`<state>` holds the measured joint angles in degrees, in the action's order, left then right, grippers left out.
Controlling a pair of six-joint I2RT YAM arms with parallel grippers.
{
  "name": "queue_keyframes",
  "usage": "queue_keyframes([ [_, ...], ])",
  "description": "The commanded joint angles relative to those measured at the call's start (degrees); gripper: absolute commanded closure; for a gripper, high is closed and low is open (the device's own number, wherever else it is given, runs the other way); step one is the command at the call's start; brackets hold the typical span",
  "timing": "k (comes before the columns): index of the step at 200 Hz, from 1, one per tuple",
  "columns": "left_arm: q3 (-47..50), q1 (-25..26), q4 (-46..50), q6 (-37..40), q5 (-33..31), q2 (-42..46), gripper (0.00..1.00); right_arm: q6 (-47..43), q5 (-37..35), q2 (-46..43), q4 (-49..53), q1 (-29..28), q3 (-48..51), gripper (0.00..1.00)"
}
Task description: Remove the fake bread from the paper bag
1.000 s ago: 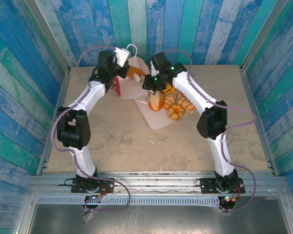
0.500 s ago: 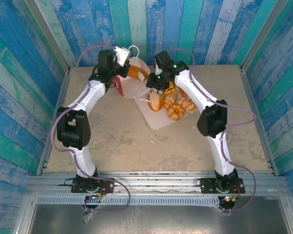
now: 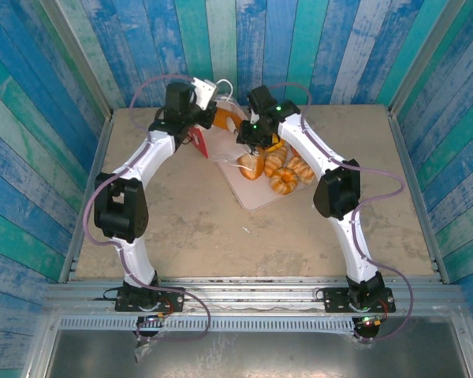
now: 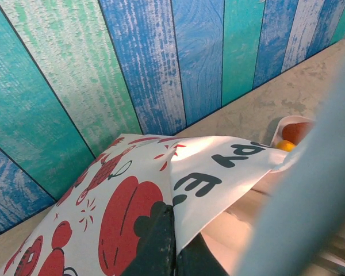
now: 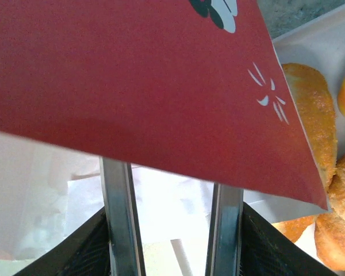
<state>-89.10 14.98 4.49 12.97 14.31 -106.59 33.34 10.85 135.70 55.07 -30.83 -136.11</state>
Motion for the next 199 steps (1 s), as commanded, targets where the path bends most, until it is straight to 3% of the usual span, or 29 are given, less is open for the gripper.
queue_keyframes([
  [1, -1.24, 1.10, 1.11, -1.46, -1.91, 3.68, 1.00, 1.50, -1.66, 1.03, 0.81, 0.68, -1.87, 0.48],
  [78, -0.90, 1.54, 0.70, -4.71, -4.95, 4.41, 1.00, 2.71, -4.15, 0.00, 1.29, 0.80, -2.14, 0.48],
  [199, -1.25, 1.58, 0.52, -3.23, 0.37, 4.03, 1.00, 1.08, 1.71, 4.40, -0.25, 2.18, -4.78, 0.48],
])
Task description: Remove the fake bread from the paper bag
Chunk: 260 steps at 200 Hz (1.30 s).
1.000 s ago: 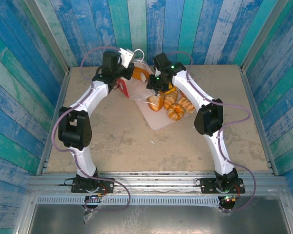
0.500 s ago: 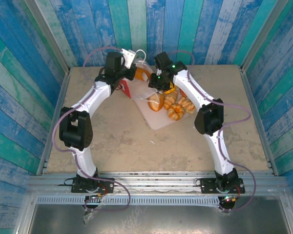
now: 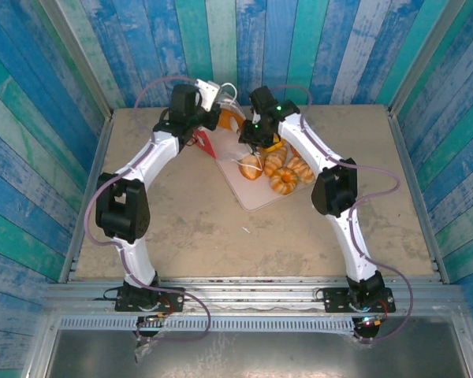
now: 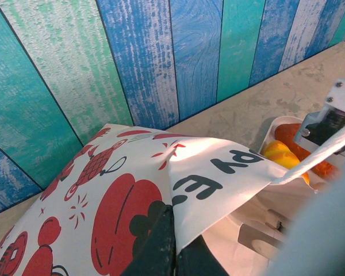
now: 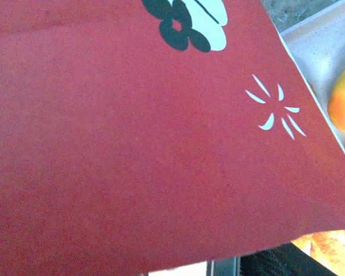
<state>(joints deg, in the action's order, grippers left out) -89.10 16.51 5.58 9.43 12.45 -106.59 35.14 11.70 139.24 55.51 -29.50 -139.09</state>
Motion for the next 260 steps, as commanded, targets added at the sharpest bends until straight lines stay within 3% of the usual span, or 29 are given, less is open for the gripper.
queue_keyframes([
  [1, -1.25, 0.08, -0.57, 0.32, 2.27, 4.02, 1.00, -0.74, 0.86, 0.86, -0.76, 0.85, -1.76, 0.48],
  [65, -1.36, 0.10, -0.49, 0.32, 2.62, 4.02, 1.00, -2.69, 2.96, 0.41, -3.42, 1.90, -1.24, 0.51],
  [107, -1.82, 0.12, -0.36, -0.09, 3.00, 3.38, 1.00, -5.22, 5.16, 0.88, -4.79, 2.19, -1.60, 0.66],
  [139, -2.35, 0.13, -0.44, -0.86, 2.17, 2.70, 1.00, -6.30, 5.32, 0.18, -5.17, 2.16, -1.54, 0.73],
  [223, -4.95, 0.10, 1.01, -4.62, -3.28, 0.01, 1.00, -8.34, 4.40, -2.45, -5.89, 1.21, -0.89, 0.98],
  [260, -5.13, 0.16, 0.88, -5.87, -4.31, -1.38, 1.00, -9.26, 3.78, -4.44, -5.27, 0.09, -0.22, 0.99],
])
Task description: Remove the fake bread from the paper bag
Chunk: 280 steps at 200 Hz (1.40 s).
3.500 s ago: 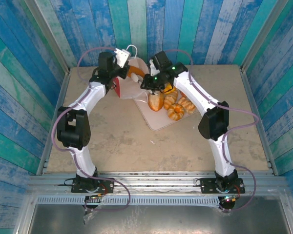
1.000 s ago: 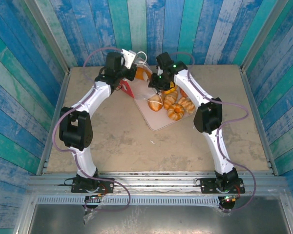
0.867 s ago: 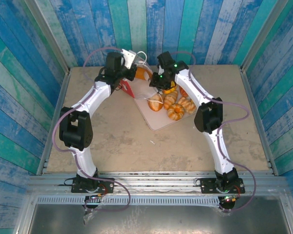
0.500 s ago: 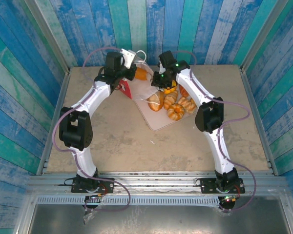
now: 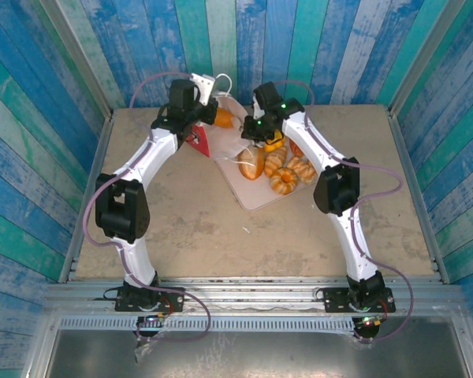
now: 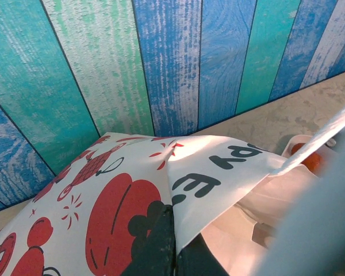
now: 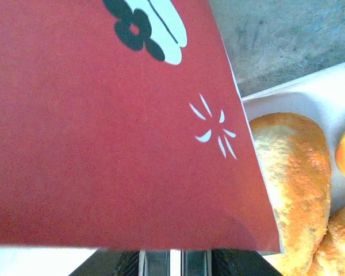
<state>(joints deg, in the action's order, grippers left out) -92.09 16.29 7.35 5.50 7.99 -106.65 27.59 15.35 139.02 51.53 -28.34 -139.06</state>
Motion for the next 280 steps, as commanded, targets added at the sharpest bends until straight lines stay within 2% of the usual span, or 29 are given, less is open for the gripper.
queue_keyframes([
  [1, -2.13, 0.35, -0.92, -1.91, 0.15, -1.39, 1.00, -1.74, 0.12, -4.25, -1.32, -1.13, -0.24, 0.99],
  [46, -0.44, 0.32, -2.34, -2.77, -2.39, -3.02, 1.00, -2.03, -2.09, -6.64, 2.36, -2.35, -0.16, 0.99],
  [93, 1.18, 0.32, -4.50, -3.63, -7.23, -4.09, 1.00, -3.06, -8.19, -10.17, 7.81, -3.42, 1.59, 0.99],
  [150, 1.83, -0.02, -5.42, -3.44, -10.98, -4.93, 1.00, -4.19, -12.22, -15.89, 8.68, -4.17, 6.53, 0.99],
  [280, -2.70, -1.27, -2.81, -2.39, -13.75, -9.12, 1.00, -6.41, -12.94, -25.95, 8.85, -5.59, 12.51, 0.99],
])
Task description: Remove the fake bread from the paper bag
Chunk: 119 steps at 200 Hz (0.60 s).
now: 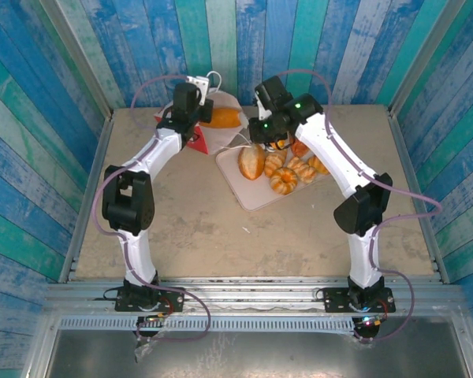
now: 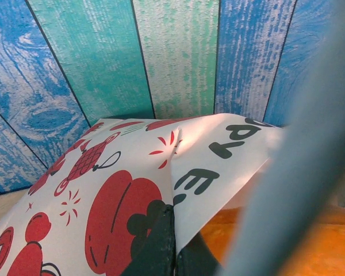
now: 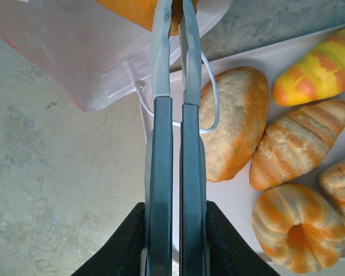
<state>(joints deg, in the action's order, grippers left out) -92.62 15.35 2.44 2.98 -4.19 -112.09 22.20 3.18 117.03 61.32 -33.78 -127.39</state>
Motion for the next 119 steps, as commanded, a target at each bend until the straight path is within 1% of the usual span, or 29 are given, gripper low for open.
queue_keyframes([
  [1, -2.20, -0.33, 2.12, 0.15, -1.64, -3.71, 1.00, -1.06, -0.74, -4.03, -0.89, -0.15, 0.92, 1.00],
  [29, -2.87, -0.58, 2.66, 0.21, -2.51, -4.18, 1.00, -1.37, -1.04, -6.31, -0.87, -0.15, 3.70, 0.99],
  [69, -3.01, -1.45, 2.92, 0.71, -2.94, -4.11, 1.00, -2.30, -3.10, -11.73, -0.67, -0.15, 8.75, 0.99],
  [98, -3.18, -2.12, 2.92, 0.55, -2.66, -4.12, 1.00, -5.29, -3.58, -15.19, -0.18, -0.13, 10.97, 0.99],
  [119, -3.44, -2.40, 2.78, 0.53, -2.47, -4.34, 1.00, -7.38, -5.28, -17.19, 0.95, -0.15, 12.21, 0.99],
])
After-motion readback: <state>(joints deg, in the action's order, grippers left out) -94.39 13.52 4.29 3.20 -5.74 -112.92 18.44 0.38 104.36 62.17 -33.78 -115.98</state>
